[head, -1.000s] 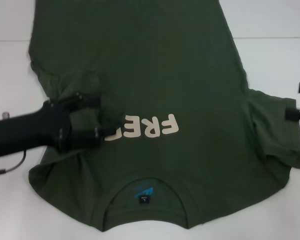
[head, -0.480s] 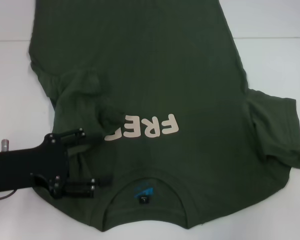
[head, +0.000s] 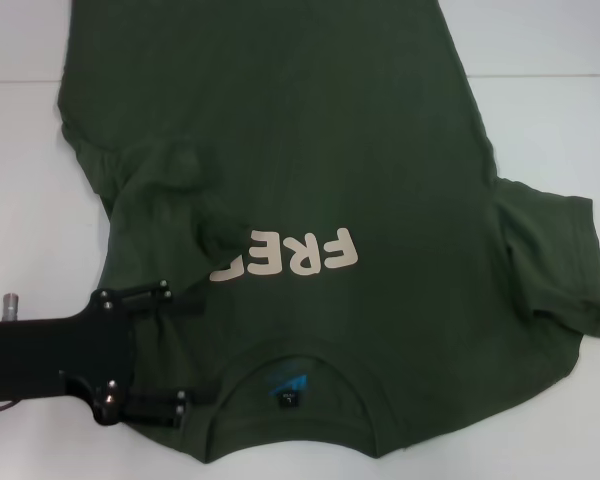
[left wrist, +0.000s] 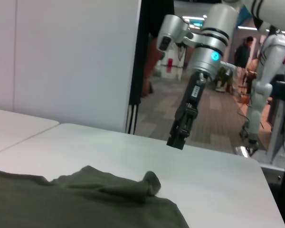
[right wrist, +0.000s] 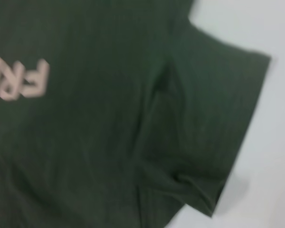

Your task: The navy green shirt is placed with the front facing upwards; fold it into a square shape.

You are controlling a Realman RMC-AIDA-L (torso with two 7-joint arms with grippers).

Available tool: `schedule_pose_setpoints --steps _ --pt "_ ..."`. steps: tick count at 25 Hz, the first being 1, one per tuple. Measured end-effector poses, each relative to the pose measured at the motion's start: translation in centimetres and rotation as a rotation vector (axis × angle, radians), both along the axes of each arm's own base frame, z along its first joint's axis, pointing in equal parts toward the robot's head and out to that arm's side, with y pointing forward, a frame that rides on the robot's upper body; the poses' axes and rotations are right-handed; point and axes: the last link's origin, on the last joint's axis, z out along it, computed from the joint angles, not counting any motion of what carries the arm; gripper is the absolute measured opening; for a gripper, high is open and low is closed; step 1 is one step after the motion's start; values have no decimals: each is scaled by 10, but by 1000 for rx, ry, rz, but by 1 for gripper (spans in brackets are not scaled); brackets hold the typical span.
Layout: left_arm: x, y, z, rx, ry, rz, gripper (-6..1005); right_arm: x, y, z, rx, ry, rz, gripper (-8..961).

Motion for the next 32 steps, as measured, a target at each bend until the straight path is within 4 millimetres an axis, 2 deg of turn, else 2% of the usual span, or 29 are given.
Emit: schedule_pose_setpoints --steps 7,19,32 --pt "-2 -3 0 -9 34 -18 914 -5 7 -12 15 -1 -31 915" --pt "0 3 3 8 55 -44 914 20 20 -33 86 10 -124 855" --pt "5 9 0 6 69 -65 913 31 30 -47 92 21 -160 776"
